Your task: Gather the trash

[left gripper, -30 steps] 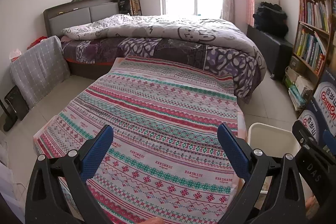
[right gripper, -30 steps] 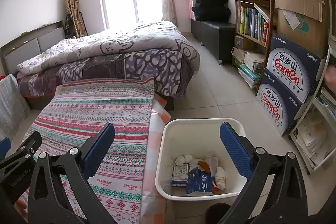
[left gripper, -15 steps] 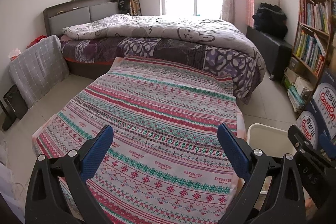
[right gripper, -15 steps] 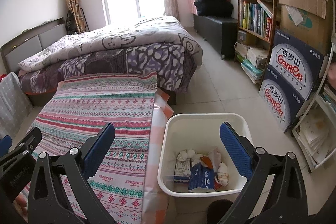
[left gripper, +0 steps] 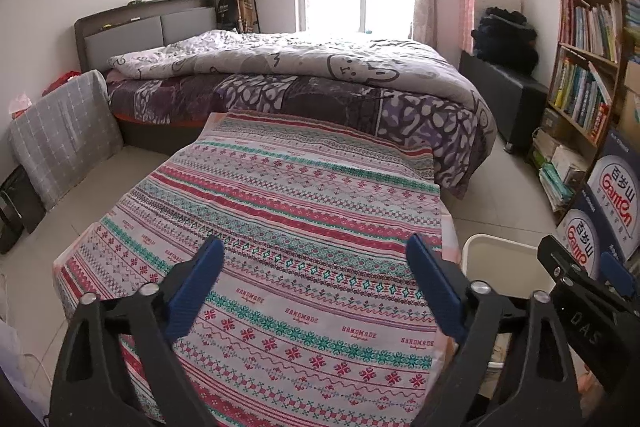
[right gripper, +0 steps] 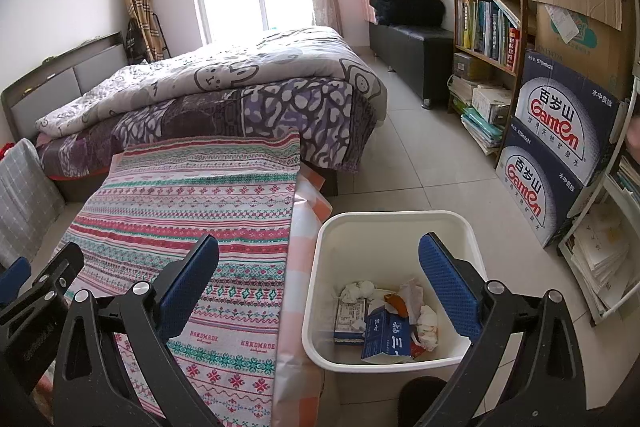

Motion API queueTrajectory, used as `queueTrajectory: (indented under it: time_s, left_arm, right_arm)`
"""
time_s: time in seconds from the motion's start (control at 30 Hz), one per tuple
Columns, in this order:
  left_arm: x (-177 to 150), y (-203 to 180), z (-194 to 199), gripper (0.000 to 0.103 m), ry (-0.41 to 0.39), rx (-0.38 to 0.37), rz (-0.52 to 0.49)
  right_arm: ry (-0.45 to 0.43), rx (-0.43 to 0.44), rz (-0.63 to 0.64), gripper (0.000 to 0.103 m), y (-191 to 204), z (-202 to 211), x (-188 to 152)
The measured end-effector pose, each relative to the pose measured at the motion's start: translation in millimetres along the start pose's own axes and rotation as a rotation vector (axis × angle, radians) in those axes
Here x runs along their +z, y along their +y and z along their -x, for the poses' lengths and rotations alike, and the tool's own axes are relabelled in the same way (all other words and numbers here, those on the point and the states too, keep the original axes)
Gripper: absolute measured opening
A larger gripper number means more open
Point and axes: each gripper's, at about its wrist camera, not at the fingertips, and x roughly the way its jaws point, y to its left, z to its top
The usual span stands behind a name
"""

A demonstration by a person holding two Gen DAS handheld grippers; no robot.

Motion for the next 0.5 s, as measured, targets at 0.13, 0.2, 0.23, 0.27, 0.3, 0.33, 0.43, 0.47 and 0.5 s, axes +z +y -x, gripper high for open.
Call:
queueTrajectory:
  time_s: [0.13,0.2,0.23,0.27,0.3,0.33,0.43,0.47,0.5]
  left_arm:
    - [0.6,1.1,0.2,0.088,-0.006,0.007,0.01]
    - [1.5,1.0,0.9,0.09,-0.009,0.009,0.006]
    - [1.7,0.7,0.6,0.092,-0.008,0.011,0.005]
    - [1.0,0.4,0.5,0.094,-0.006,0.012,0.006]
    - [0.9,0.4,-0.2,0.096,-0.002,0.01,0.006]
    - [0.7,0.3,-1.0,0.096,0.004,0.009,0.007]
    - [0.5,0.4,-2.4,0.096,0.015,0.007,0.007]
    - [0.5,0.8,-2.4,0.096,0.016,0.006,0.01]
    - [0.6,1.3,-2.4,0.096,0.016,0.007,0.013]
  right_arm:
    - [0.0,0.001,0.002,0.096,-0.6,0.1,0.4]
    - [-0.001,0.001,0.003,0.096,-0.8,0.1,-0.1]
    - [0.0,0.001,0.003,0.096,-0.6,0.0,0.5]
    - [0.001,0.002,0.004,0.096,-0.8,0.0,0.1]
    - [0.001,0.002,0.003,0.096,-0.4,0.2,0.4]
    - [0.0,0.001,0.003,0.096,-0.4,0.4,0.3]
    - [0.0,0.0,0.002,0.096,0.1,0.2,0.1]
    - [0.0,0.0,0.002,0.096,0.6,0.2,0.4]
    - [0.001,0.0,0.002,0.096,0.1,0.3,0.0]
